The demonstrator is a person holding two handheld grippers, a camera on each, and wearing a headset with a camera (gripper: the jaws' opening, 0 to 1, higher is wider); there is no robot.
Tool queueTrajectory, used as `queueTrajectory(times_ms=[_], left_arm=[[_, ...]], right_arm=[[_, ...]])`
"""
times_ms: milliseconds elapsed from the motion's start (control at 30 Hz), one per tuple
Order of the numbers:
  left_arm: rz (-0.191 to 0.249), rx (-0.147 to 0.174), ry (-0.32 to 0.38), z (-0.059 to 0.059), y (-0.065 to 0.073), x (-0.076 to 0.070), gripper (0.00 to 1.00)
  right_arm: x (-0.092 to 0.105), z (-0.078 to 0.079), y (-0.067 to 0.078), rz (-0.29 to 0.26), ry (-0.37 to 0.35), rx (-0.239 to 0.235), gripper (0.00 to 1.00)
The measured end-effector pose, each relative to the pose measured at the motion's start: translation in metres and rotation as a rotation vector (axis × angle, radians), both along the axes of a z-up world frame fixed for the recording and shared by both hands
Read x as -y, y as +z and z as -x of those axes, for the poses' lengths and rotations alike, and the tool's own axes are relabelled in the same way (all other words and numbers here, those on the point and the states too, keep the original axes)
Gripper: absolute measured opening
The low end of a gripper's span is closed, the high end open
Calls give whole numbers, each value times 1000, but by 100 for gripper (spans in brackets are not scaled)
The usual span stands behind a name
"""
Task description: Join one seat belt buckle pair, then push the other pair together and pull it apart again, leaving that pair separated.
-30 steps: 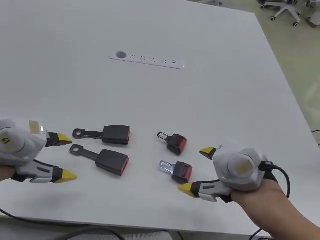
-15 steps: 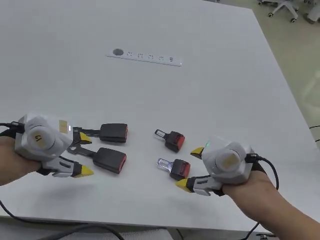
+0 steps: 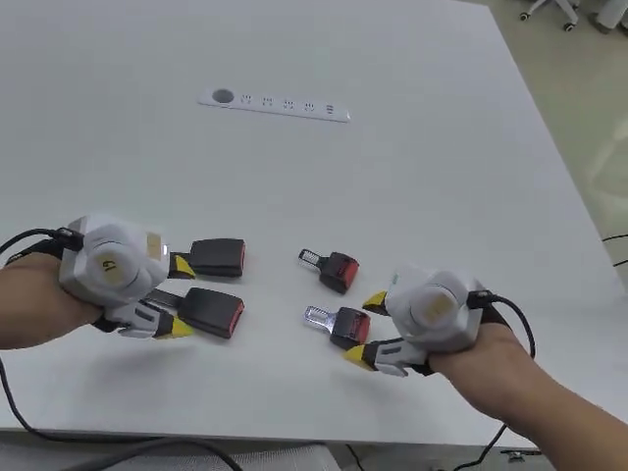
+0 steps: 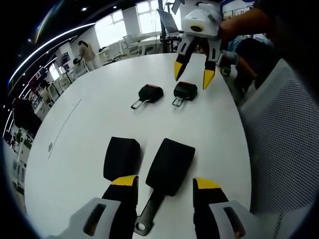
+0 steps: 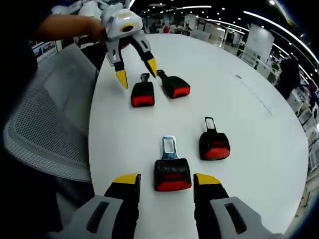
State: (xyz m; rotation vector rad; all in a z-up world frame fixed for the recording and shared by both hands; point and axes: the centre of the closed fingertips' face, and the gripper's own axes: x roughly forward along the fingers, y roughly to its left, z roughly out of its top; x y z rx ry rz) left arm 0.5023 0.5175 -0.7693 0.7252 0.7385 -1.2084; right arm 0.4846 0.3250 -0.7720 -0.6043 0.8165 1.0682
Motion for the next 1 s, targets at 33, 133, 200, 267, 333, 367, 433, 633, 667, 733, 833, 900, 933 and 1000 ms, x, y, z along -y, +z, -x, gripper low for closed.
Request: queueTrajectory(times_ms=[33, 133, 200, 267, 333, 367, 433, 633, 667, 733, 833, 900, 933, 1000], left_arm=[[-4, -3, -4, 0, -1, 1, 44], [-32, -10, -42, 2, -7, 4, 43], [-38, -15, -55, 4, -10, 5, 42], [-42, -18, -60, 5, -12, 6, 41], [-50, -15, -66, 4, -15, 6, 41], [-57, -18, -66, 3, -16, 7, 40], [-60, -21, -71, 3, -14, 8, 40], [-89, -16, -86, 1, -17, 9, 36], [-94, -13, -89, 1, -18, 9, 35], [-98, -11, -86, 0, -19, 7, 34], [-102, -5, -90, -1, -20, 6, 33], [-104, -4, -96, -1, -21, 5, 33], [-105, -6, -97, -1, -22, 5, 33], [-115, 2, -114, -1, -23, 6, 33]], right_arm=[[0, 0, -1, 3, 3, -4, 39], [0, -3, -4, 7, 10, -7, 38], [0, -5, -7, 13, 17, -6, 37], [1, -7, -8, 17, 21, -10, 36], [2, -9, -12, 23, 26, -14, 34], [2, -9, -15, 31, 37, -25, 33], [2, -8, -17, 36, 48, -31, 31], [-2, -9, -19, 31, 76, -58, 32], [-2, -8, -19, 30, 85, -60, 32], [-2, -8, -18, 30, 99, -66, 32], [-2, -9, -19, 33, 119, -70, 32], [-2, -9, -20, 40, 140, -69, 32], [-1, -8, -20, 47, 156, -68, 32], [-1, -7, -21, 60, 185, -64, 32]])
